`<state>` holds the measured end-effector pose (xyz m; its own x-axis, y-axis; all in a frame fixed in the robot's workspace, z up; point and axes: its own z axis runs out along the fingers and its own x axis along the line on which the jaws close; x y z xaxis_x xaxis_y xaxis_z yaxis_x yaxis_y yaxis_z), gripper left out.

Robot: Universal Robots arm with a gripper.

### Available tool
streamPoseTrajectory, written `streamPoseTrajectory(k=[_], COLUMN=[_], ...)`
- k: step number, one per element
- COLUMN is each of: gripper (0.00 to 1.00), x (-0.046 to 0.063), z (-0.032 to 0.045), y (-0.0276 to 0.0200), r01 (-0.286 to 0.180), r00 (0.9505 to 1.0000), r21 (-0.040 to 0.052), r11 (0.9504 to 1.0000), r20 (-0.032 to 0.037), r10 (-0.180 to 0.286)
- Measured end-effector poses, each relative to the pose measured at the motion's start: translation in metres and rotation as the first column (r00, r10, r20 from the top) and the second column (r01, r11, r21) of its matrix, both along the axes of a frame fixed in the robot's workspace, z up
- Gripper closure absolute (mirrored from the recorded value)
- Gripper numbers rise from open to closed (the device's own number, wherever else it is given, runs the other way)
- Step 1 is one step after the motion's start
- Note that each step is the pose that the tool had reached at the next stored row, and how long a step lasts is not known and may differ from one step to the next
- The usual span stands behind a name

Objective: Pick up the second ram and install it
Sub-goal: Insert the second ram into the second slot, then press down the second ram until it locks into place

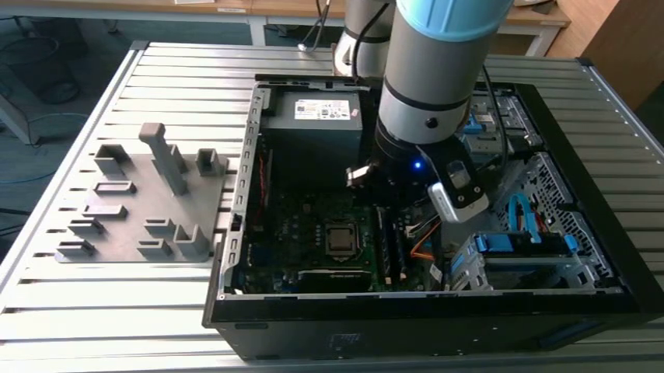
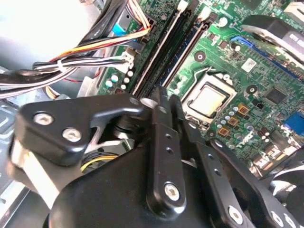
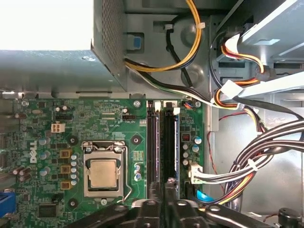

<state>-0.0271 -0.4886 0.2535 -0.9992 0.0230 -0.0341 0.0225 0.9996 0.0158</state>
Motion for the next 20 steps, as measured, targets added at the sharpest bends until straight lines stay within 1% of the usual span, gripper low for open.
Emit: streamPoseTrajectory(k=[1, 2, 3, 5, 6, 7, 20], gripper=[0.87, 0.87, 0.9, 0.9, 0.9, 0.9, 0.9], x=[0.0, -0.0001, -0.0001, 0.0, -0.0001, -0.0001, 0.0], z=[0.0001, 0.0001, 0.0001, 0.0001, 0.0001, 0.0001, 0.0001], y=[0.0003, 0.0005, 0.0007, 0.0009, 0.0008, 0.0009, 0.0008], r01=[0.0, 0.0, 0.0, 0.0, 0.0, 0.0, 0.0], r00=[1.0, 1.0, 1.0, 1.0, 1.0, 1.0, 1.0], r21=[0.0005, 0.0048, 0.0113, 0.0331, 0.0415, 0.0443, 0.0435], r11=[1.0, 1.0, 0.9999, 0.9995, 0.9991, 0.999, 0.9991], r20=[0.0, -0.0001, 0.0, -0.0001, 0.0, -0.0001, -0.0001], r10=[0.0, 0.0, 0.0, 0.0, 0.0, 0.0, 0.0])
